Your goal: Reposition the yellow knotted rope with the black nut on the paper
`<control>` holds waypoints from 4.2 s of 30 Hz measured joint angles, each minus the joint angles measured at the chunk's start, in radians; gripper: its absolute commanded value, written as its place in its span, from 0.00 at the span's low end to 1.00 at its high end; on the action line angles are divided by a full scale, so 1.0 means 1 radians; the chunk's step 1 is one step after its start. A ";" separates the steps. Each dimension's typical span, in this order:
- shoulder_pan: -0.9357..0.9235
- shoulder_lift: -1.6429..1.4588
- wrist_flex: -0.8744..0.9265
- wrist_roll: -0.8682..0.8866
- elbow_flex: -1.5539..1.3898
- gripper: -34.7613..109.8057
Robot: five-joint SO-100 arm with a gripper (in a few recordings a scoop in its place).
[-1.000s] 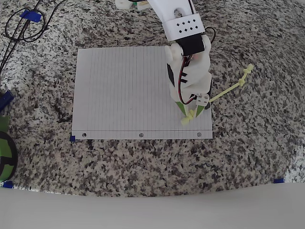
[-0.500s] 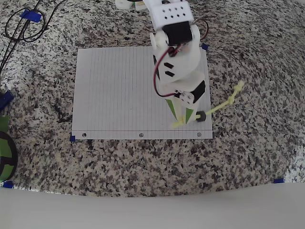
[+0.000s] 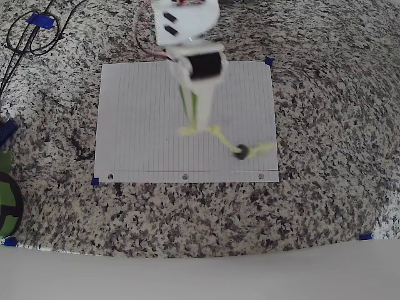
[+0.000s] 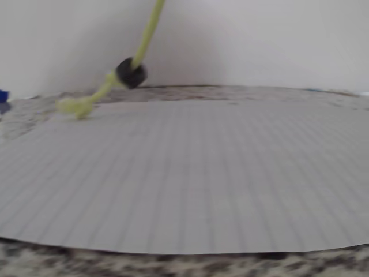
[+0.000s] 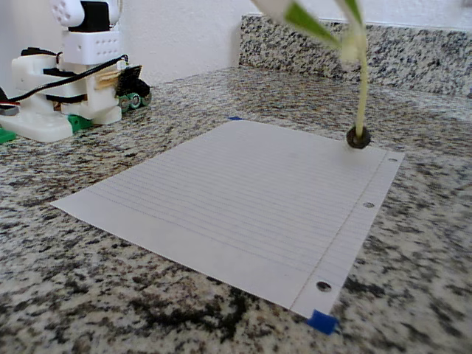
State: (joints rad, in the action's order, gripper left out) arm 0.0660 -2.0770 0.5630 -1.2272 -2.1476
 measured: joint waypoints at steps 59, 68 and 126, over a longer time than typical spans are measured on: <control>-0.143 -1.184 0.244 1.272 -0.799 0.24; -0.061 -1.224 0.192 1.305 -0.810 0.24; -0.577 -0.479 0.261 1.247 -0.192 0.24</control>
State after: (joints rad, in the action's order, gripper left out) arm -0.5108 -2.5556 0.8237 0.0199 -2.3393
